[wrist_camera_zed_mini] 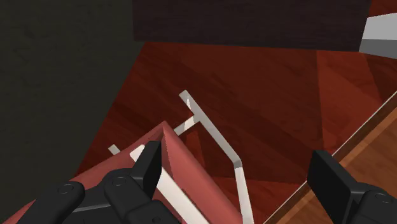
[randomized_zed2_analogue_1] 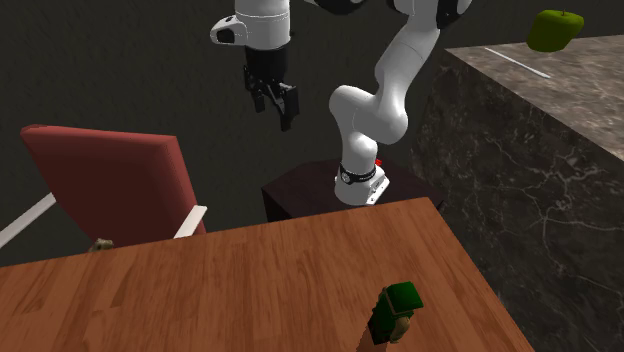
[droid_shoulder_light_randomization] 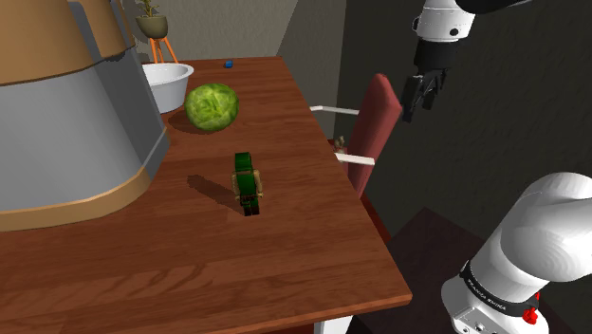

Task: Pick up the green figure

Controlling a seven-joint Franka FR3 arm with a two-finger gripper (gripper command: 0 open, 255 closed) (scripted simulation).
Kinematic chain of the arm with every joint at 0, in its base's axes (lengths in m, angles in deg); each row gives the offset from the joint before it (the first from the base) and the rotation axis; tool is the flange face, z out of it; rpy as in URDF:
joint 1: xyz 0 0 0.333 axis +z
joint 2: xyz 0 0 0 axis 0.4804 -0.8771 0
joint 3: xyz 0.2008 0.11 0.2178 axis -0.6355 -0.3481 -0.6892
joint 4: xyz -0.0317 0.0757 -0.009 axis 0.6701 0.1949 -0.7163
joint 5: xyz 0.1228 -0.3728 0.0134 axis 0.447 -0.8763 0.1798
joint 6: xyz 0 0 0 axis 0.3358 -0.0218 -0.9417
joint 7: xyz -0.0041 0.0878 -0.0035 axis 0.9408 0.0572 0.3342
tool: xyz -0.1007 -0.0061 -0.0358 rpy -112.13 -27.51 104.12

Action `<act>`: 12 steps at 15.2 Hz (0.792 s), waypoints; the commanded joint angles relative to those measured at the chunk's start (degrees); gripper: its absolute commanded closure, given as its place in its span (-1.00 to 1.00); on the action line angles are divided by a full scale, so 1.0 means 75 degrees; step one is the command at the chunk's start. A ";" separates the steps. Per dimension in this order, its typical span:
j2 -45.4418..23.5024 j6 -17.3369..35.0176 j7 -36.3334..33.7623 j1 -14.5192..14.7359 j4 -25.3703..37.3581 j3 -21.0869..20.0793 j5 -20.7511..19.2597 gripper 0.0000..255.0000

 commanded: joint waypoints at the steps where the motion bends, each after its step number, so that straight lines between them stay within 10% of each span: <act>1: 0.0000 0.0000 0.0000 0.0000 0.0000 0.0000 0.0000 -1.00; 12: -0.1176 0.0315 -0.1909 0.0615 0.0918 -0.1790 0.1135 -1.00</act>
